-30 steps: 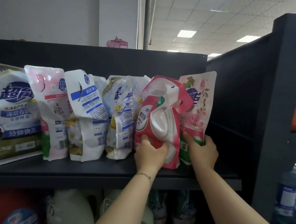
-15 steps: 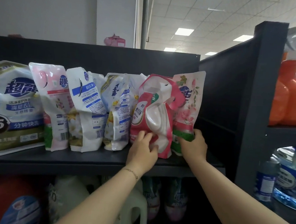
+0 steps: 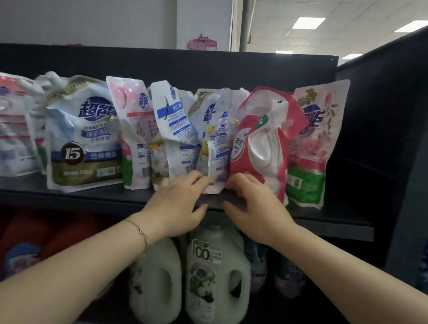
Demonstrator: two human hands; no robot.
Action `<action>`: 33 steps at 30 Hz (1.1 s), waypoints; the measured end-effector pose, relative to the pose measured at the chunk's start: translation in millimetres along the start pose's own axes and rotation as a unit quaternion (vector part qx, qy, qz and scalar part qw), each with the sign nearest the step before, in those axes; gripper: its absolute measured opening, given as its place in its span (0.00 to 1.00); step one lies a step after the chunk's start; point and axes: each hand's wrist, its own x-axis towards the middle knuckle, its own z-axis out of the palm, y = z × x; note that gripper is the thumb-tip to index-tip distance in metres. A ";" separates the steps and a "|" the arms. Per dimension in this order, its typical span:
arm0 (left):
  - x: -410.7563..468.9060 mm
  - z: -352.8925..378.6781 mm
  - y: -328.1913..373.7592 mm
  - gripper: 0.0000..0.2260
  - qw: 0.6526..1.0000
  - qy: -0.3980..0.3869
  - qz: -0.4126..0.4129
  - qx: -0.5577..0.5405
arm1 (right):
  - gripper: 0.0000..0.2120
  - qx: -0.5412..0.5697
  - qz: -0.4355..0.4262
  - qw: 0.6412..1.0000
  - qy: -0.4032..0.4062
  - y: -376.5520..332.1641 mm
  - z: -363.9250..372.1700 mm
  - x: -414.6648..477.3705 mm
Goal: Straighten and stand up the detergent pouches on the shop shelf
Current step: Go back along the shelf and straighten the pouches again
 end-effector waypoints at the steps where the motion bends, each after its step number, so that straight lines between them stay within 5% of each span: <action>1: -9.8 -3.7 -5.9 0.24 0.999 -0.007 -0.004 0.031 | 0.14 -0.017 -0.017 1.000 -0.020 -7.3 5.7 3.0; 14: -149.4 -82.6 -91.7 0.25 0.963 -0.059 -0.129 0.230 | 0.15 0.017 -0.269 0.959 -0.090 -129.8 99.7 45.2; 33: -320.3 -160.5 -208.4 0.24 0.891 -0.089 -0.344 0.281 | 0.16 0.066 -0.467 0.873 -0.126 -322.4 237.2 94.5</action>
